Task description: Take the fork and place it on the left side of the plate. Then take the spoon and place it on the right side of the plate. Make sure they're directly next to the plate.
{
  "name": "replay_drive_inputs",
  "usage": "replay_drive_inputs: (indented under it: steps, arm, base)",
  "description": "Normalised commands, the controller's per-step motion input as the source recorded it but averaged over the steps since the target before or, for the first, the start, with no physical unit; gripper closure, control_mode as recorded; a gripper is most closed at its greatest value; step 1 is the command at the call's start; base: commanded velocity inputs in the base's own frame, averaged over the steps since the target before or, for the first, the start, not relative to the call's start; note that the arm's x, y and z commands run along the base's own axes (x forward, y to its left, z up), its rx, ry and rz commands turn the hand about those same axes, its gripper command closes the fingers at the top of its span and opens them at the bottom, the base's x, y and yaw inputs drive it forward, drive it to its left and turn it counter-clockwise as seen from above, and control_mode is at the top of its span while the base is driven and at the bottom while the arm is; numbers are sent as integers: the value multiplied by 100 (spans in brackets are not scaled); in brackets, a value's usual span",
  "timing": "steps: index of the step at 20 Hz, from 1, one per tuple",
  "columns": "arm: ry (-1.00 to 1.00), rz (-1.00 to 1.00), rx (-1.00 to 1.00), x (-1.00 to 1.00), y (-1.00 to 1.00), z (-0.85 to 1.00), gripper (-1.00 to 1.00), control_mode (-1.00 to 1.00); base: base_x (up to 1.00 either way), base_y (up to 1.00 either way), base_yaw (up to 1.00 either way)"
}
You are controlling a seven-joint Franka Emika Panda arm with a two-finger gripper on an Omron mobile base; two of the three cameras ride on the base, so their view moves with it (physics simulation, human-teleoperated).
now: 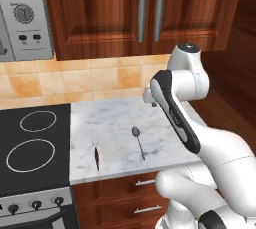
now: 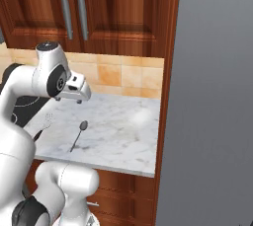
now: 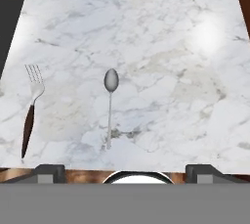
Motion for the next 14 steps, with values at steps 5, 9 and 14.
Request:
replay_drive_inputs:
  steps: [5, 9, 14]
  arm:
    - [0, -9, 2, -2, 35, -48, -100, -100]
    - [-8, -11, 6, -4, 57, -34, -100, -100]
    - [0, -12, 1, 5, 65, -41, -100, -100]
  base:
    - [0, 0, 0]
    - [0, 0, 0]
    - [0, 0, 0]
